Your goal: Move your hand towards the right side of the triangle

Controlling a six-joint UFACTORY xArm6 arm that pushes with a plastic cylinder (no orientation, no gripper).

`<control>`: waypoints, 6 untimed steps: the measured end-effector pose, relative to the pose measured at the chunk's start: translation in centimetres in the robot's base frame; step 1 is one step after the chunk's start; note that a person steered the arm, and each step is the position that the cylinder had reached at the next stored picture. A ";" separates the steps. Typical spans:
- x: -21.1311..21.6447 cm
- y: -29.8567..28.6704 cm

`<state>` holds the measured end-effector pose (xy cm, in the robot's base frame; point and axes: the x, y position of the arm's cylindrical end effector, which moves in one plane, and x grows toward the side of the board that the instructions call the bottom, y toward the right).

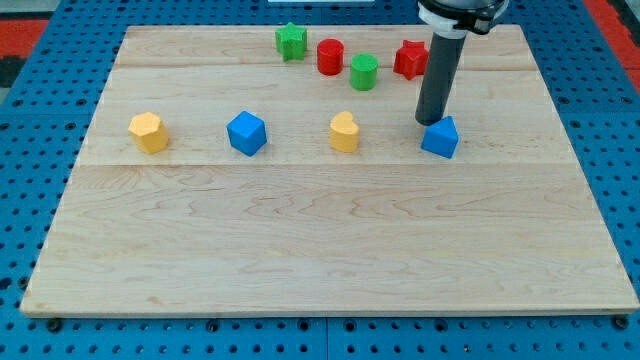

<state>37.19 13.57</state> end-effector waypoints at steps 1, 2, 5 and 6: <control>-1.1 4.7; 0.0 6.7; 3.7 5.5; 6.1 5.4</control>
